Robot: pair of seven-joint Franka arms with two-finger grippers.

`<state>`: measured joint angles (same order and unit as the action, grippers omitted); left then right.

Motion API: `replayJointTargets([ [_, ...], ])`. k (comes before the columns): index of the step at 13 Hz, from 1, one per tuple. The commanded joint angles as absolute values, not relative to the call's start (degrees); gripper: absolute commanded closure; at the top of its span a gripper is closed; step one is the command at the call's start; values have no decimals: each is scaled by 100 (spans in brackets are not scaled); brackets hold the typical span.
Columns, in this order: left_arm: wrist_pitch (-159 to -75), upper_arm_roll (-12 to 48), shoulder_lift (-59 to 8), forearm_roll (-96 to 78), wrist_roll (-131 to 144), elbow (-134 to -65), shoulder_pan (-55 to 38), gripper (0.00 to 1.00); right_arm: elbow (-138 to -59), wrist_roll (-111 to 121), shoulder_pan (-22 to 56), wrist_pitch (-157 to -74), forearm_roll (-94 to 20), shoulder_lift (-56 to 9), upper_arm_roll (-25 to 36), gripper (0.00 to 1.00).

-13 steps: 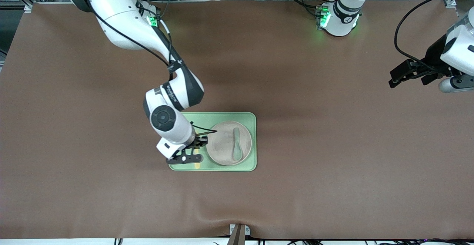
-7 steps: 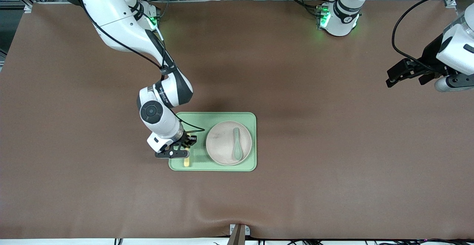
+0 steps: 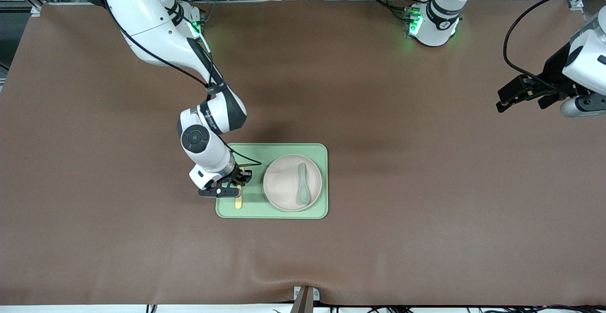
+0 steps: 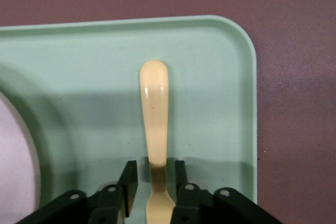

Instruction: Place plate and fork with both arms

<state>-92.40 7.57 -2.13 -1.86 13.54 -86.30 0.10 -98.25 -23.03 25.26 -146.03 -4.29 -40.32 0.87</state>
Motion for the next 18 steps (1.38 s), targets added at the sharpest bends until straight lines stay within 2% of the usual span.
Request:
replayJointTargets([
  [1, -9316, 773, -97, -229, 1266, -8710, 62, 0, -9811, -2312, 2426, -14110, -492, -3587, 9, 17],
  [2, -9316, 765, -88, -229, 1266, -8710, 62, 0, -9548, -2329, 2408, -13628, -492, -3560, -35, 0],
  [5, -9316, 765, -97, -229, 1266, -8701, 53, 0, -9018, -2320, 2119, -12737, -492, -3411, -201, 0],
  [7, -9316, 765, -88, -229, 1266, -8701, 53, 0, -8834, -2285, 1777, -12613, -483, -3288, -307, 0],
  [10, -9316, 765, -88, -229, 1266, -8701, 62, 0, -8079, -2128, 1144, -11096, -475, -3129, -422, 0],
  [18, -9290, 765, -62, -229, 1266, -8710, 62, 0, -6787, -1198, 344, -9126, -439, -3006, -518, 0],
])
